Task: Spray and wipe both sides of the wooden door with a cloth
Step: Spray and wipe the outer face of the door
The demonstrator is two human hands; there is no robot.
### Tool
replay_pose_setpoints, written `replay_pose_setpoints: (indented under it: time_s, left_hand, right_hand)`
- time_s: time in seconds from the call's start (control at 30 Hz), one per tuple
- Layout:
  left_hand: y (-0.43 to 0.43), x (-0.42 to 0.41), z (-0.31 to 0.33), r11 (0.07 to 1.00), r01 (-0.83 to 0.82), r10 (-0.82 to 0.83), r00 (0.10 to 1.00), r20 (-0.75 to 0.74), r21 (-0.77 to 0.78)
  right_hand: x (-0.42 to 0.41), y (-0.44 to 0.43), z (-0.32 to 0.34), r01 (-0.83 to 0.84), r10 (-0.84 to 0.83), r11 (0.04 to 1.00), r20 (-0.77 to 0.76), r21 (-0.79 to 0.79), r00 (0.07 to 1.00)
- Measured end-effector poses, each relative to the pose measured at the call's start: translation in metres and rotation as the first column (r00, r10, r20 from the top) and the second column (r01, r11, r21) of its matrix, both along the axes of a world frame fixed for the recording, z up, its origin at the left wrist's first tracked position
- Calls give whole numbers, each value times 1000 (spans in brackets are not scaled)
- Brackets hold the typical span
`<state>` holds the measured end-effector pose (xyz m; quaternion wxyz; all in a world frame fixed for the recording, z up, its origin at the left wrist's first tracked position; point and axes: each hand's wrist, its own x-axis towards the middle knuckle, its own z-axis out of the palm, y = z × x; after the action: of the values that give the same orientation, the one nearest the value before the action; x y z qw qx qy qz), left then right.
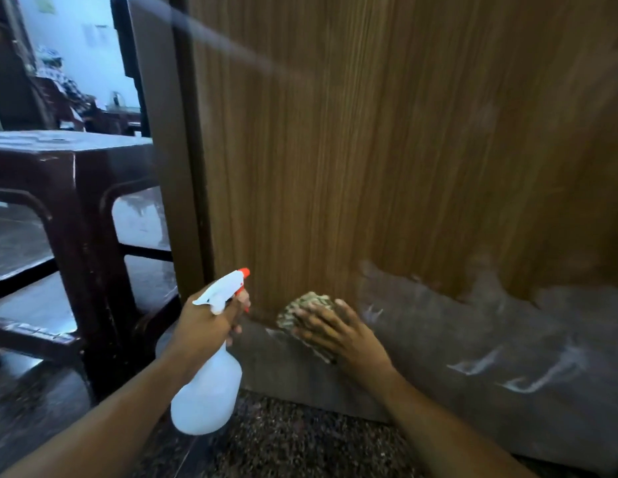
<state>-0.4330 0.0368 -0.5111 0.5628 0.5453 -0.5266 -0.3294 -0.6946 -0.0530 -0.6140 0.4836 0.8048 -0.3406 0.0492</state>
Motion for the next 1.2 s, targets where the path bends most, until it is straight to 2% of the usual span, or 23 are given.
replay_pose_setpoints:
  time_s: [0.03, 0.1, 0.17, 0.23, 0.27, 0.33, 0.4, 0.43, 0.5, 0.57, 0.67, 0.7, 0.77, 0.83, 0.9, 0.97, 1.03, 1.13, 1.17, 1.2]
  left_hand:
    - [0, 0, 2, 1000, 6, -6, 1000, 18, -5]
    - [3, 1, 7, 1000, 16, -16, 1000, 22, -10]
    - [4, 8, 9, 1000, 11, -10, 1000, 30, -9]
    - [3, 12, 6, 1000, -15, 16, 997, 69, -3]
    - [2, 11, 1, 1000, -19, 19, 997, 78, 3]
    - [2, 4, -9, 1000, -2, 1, 997, 74, 17]
    - [4, -10, -16, 999, 0, -3, 997, 77, 45]
    - [3, -19, -17, 998, -6, 2, 998, 58, 64]
    - [3, -38, -15, 998, 3, -3, 1000, 4, 70]
    - [3, -57, -13, 997, 59, -59, 998, -1, 53]
    - [2, -78, -11, 992, 124, -123, 992, -29, 24]
    - [1, -83, -12, 992, 129, -128, 991, -38, 12]
    - [-1, -92, -12, 990, 138, -138, 990, -31, -9]
    - [1, -100, -11, 990, 143, -143, 990, -8, -14]
    - [3, -107, -10, 988, 153, -154, 988, -9, -6]
    - [5, -114, -13, 989, 146, -145, 989, -18, 26]
    - [9, -119, -15, 988, 141, -141, 990, -5, 56]
    - [14, -133, -14, 983, 167, -168, 986, 6, 69]
    - [14, -136, -13, 984, 168, -169, 986, 4, 62]
    - [13, -139, -12, 984, 169, -169, 986, 5, 50]
  right_hand:
    - [-17, 7, 2, 13, -12, 1000, 55, -23, 998]
    - [-31, 14, 16, 59, -36, 995, 267, -77, 963]
    - [-8, 7, 45, 101, -21, 987, 515, -127, 857]
    - [33, -5, 73, 83, 23, 987, 638, -135, 770]
    - [47, -11, 76, 44, 48, 991, 626, -130, 778]
    - [48, -14, 54, -22, 69, 994, 468, -106, 881]
    - [11, -3, 11, -21, 39, 997, 267, -70, 963]
    - [-17, 7, -5, 17, -3, 998, 246, -56, 969]
    - [-70, 27, -17, 117, -99, 993, 353, -31, 930]
    - [-98, 37, -3, 202, -168, 979, 499, -15, 850]
    - [-75, 25, 41, 218, -138, 976, 704, -25, 697]
    - [-58, 18, 49, 205, -124, 978, 709, -29, 695]
    - [-33, 8, 45, 130, -79, 991, 611, -40, 787]
    - [-33, 9, 17, 53, -39, 998, 423, -22, 905]
    - [-61, 16, -7, 56, -48, 998, 349, -12, 936]
    - [-97, 30, -17, 156, -142, 988, 445, 4, 884]
    - [-119, 38, -10, 251, -209, 968, 611, 17, 764]
    - [-102, 33, 35, 280, -151, 960, 795, -25, 587]
    - [-88, 27, 50, 273, -133, 962, 816, -31, 563]
    - [-78, 19, 59, 251, -116, 967, 808, -41, 577]
